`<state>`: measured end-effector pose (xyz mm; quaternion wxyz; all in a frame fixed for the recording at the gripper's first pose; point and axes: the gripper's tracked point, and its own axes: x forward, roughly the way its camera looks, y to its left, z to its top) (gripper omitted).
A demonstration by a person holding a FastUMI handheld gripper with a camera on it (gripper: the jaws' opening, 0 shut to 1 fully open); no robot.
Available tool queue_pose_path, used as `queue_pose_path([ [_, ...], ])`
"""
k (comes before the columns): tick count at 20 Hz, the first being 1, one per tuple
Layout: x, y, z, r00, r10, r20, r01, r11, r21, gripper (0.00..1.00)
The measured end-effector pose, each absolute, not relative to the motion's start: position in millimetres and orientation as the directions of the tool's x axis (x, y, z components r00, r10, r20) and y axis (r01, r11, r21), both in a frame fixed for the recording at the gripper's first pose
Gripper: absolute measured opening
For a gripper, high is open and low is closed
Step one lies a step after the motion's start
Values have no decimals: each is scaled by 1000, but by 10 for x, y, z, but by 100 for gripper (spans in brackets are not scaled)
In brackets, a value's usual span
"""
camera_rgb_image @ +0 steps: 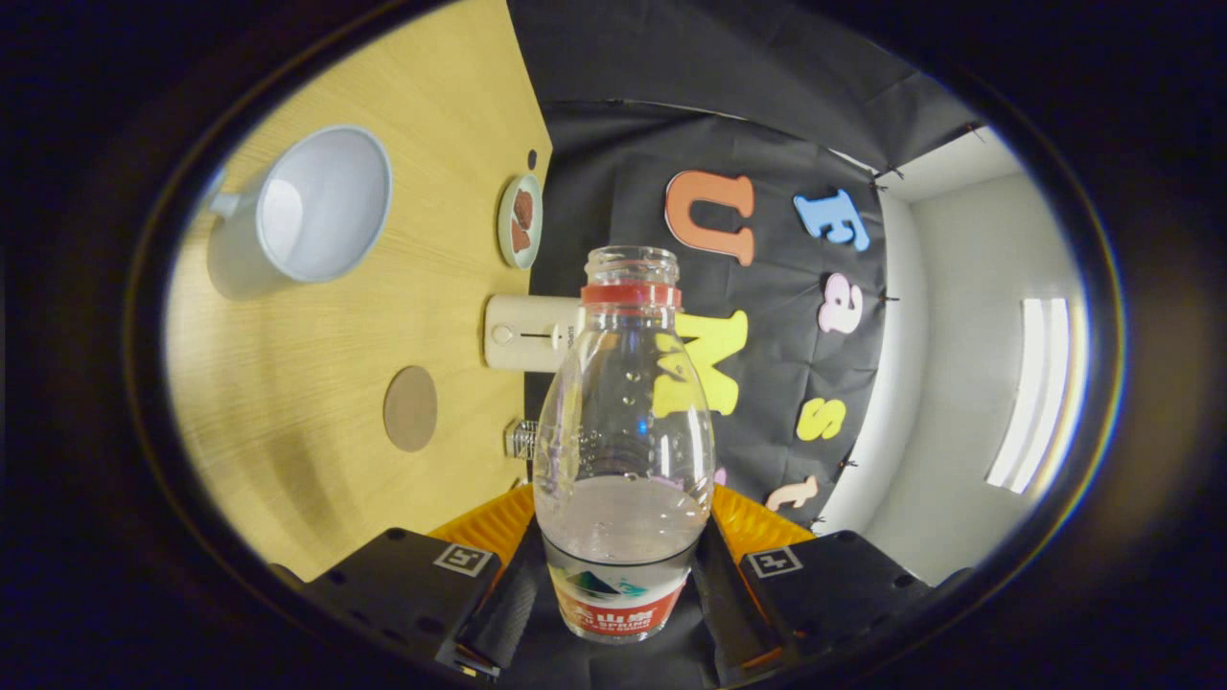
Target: Take the bottle from table, then pour the juice into the cup, finally place the bottle on the coaster
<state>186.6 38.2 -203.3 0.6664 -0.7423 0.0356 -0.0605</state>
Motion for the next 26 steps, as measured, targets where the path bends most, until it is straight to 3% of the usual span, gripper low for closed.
queue_pose_path([
  [8,1824,446,-2008,992,-82,95,76,-205,-976,82],
  [26,1779,451,-1837,983,-103,153,123,-249,-961,81],
])
